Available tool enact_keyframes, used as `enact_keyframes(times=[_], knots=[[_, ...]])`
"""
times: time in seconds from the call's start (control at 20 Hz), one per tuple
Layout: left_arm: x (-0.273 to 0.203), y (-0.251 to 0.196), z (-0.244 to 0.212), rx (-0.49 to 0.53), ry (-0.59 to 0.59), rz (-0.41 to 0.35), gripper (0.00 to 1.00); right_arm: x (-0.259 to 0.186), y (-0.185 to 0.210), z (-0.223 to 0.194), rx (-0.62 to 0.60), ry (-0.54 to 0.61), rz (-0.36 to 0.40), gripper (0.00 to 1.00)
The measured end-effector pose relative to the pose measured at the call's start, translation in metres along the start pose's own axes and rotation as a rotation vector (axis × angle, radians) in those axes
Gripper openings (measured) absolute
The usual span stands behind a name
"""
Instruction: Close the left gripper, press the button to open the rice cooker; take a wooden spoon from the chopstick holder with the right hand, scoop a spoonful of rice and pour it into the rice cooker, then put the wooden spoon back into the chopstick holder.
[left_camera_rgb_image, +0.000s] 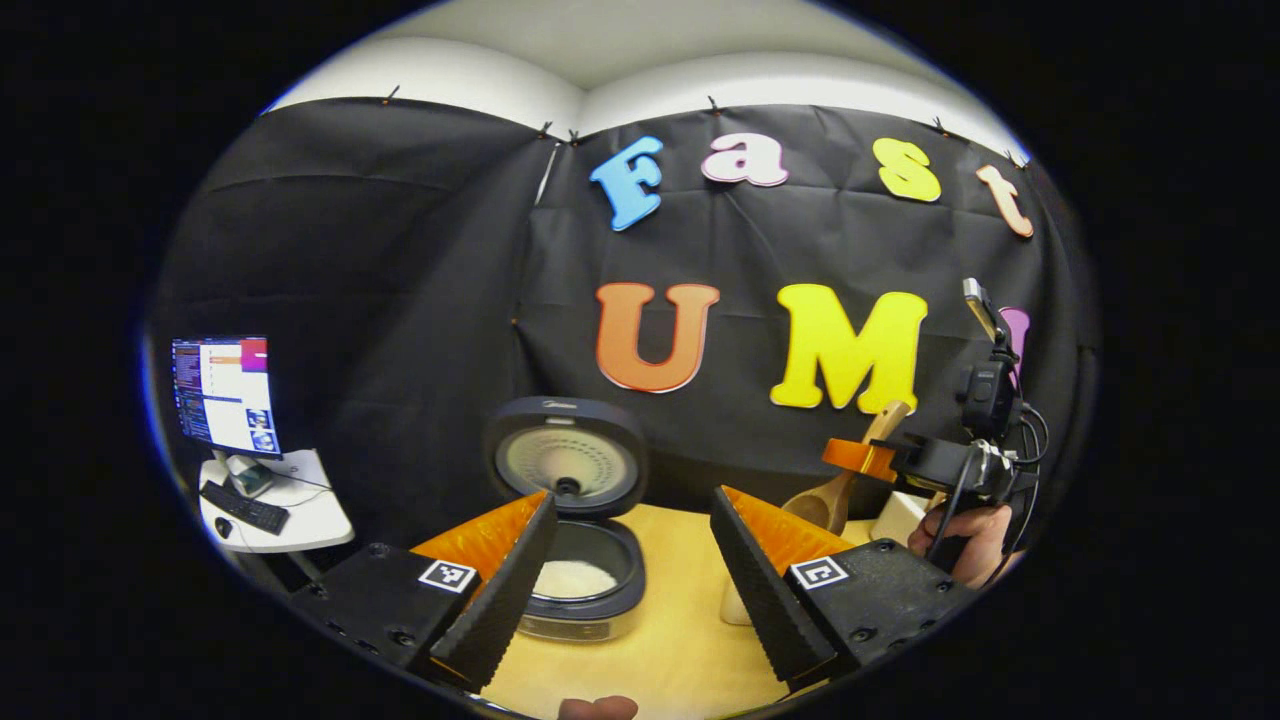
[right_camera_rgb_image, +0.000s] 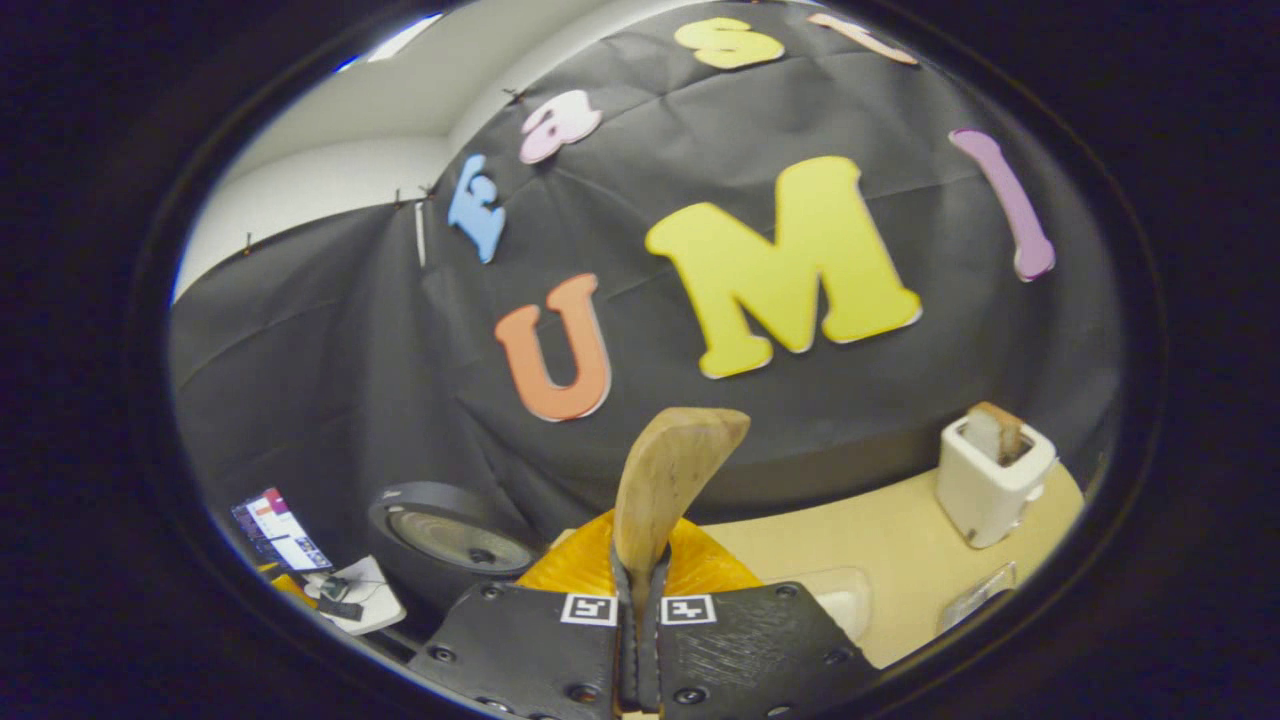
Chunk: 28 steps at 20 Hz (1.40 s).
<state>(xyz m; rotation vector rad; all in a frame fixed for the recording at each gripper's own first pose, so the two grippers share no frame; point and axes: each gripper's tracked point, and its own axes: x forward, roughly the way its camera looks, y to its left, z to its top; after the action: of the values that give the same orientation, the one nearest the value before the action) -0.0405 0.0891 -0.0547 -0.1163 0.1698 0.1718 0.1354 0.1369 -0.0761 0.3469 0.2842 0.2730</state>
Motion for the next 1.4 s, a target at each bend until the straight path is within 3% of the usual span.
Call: enact_keyframes(times=[0.3, 0.55, 0.9, 1.4], knots=[[0.027, -0.101, 0.001, 0.032, -0.003, -0.188, 0.98, -0.077, -0.169, 0.034, 0.020, -0.054, -0.269, 0.01], [0.036, -0.150, -0.005, 0.022, 0.023, -0.247, 0.98, -0.110, -0.256, 0.021, 0.058, -0.026, -0.396, 0.01], [0.040, -0.162, -0.011, 0.023, 0.075, -0.217, 0.98, -0.088, -0.303, -0.027, 0.066, 0.079, -0.406, 0.01], [0.039, -0.126, -0.029, 0.059, 0.145, -0.101, 0.98, -0.052, -0.334, -0.095, -0.037, 0.158, -0.429, 0.01]])
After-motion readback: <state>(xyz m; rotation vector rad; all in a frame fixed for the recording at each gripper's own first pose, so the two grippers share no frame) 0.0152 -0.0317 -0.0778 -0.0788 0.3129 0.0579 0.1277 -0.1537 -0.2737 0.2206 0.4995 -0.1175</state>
